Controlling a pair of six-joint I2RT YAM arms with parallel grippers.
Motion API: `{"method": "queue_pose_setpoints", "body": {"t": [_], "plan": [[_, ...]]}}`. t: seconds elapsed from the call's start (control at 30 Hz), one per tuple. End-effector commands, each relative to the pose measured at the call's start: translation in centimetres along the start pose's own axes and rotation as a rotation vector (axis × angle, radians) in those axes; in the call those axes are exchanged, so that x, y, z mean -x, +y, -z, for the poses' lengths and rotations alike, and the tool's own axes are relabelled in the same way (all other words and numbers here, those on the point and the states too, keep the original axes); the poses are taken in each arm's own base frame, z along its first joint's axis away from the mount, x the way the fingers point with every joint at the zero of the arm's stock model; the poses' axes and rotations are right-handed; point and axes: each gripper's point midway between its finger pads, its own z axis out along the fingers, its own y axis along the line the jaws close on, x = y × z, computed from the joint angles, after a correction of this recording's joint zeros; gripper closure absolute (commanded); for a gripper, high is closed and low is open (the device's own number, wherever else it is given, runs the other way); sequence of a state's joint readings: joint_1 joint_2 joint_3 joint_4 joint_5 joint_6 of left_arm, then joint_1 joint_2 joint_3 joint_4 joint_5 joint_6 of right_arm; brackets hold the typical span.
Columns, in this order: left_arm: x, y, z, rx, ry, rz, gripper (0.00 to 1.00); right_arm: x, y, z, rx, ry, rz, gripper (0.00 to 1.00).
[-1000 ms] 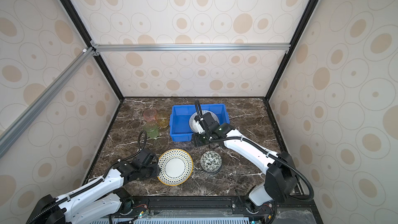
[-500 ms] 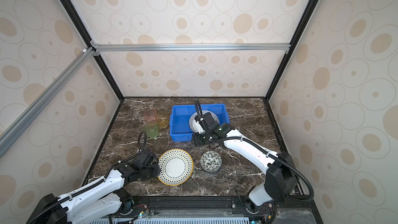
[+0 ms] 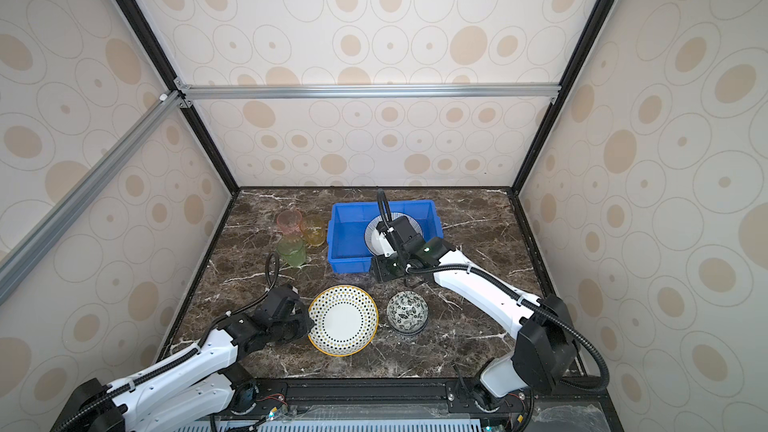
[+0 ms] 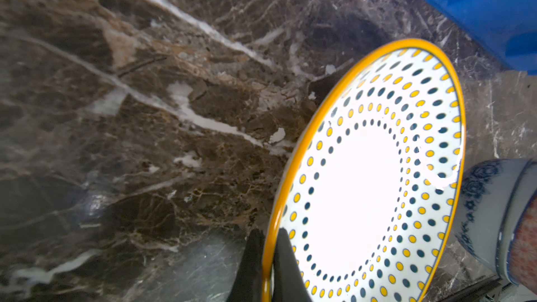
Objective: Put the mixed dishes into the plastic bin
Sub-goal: 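Close the left gripper on the dotted plate rim and tilt it upright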
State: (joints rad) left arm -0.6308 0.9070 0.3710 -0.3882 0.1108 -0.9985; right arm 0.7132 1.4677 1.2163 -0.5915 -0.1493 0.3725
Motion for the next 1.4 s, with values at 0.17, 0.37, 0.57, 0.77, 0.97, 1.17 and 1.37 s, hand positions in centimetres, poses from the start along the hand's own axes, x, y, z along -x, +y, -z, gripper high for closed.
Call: {"method": "queue_pose_setpoints", "body": {"t": [0.17, 0.37, 0.57, 0.77, 0.97, 1.17, 1.37], "plan": [[1.3, 1.2, 2.1, 0.104, -0.059, -0.025, 1.00, 0.0, 0.0, 1.2, -0.015, -0.018, 0.017, 0.46], [2.1, 0.8, 3.0, 0.123, -0.076, -0.043, 1.00, 0.2, -0.1, 1.7, -0.024, -0.035, 0.021, 0.46], [2.7, 0.0, 3.9, 0.115, -0.082, -0.058, 1.00, 0.2, -0.2, 2.1, -0.036, -0.045, 0.026, 0.46], [3.3, -0.6, 5.1, 0.117, -0.099, -0.077, 1.00, 0.6, -0.6, 2.4, -0.063, -0.065, 0.024, 0.46], [3.7, -0.9, 5.8, 0.125, -0.103, -0.093, 1.00, 0.9, -0.9, 2.8, -0.078, -0.085, 0.016, 0.46], [4.1, -1.3, 6.5, 0.131, -0.106, -0.111, 1.00, 1.1, -1.5, 3.2, -0.112, -0.113, 0.005, 0.44], [4.3, -1.4, 7.4, 0.141, -0.105, -0.125, 1.00, 0.9, -2.1, 3.0, -0.139, -0.109, -0.004, 0.43]]}}
